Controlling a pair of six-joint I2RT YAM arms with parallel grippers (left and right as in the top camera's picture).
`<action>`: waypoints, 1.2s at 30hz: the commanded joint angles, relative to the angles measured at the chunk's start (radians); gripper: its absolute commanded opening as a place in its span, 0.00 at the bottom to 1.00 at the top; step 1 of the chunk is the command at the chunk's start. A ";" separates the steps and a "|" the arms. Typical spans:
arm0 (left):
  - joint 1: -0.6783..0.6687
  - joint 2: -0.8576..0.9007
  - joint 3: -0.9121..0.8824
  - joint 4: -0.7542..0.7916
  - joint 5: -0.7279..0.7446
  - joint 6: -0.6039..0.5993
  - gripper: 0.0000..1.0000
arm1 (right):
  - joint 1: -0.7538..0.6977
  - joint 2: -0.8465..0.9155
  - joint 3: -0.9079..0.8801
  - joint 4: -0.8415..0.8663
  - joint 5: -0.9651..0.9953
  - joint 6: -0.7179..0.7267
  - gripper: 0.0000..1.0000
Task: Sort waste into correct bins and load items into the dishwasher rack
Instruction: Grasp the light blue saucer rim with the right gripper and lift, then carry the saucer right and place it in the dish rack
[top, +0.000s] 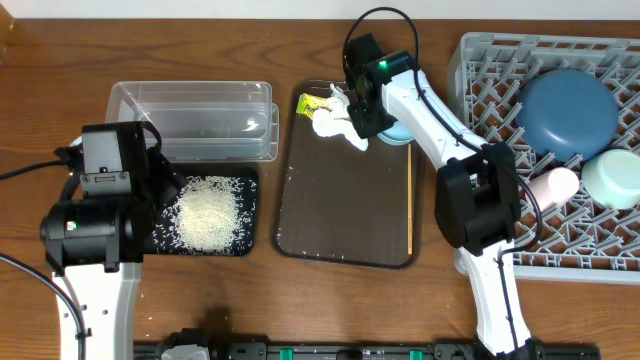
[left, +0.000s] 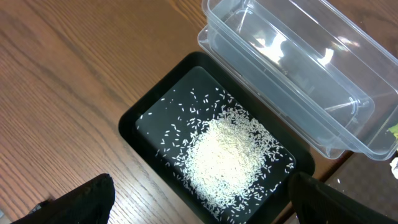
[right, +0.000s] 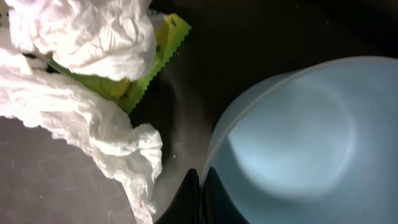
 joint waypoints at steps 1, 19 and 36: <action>0.005 0.005 0.012 -0.005 -0.023 0.002 0.91 | -0.005 0.004 0.003 -0.011 -0.001 0.016 0.01; 0.005 0.005 0.012 -0.004 -0.023 0.002 0.91 | -0.309 -0.521 0.087 -0.077 -0.232 0.072 0.01; 0.005 0.005 0.012 -0.004 -0.023 0.002 0.91 | -1.083 -0.386 0.063 -0.047 -1.138 -0.172 0.01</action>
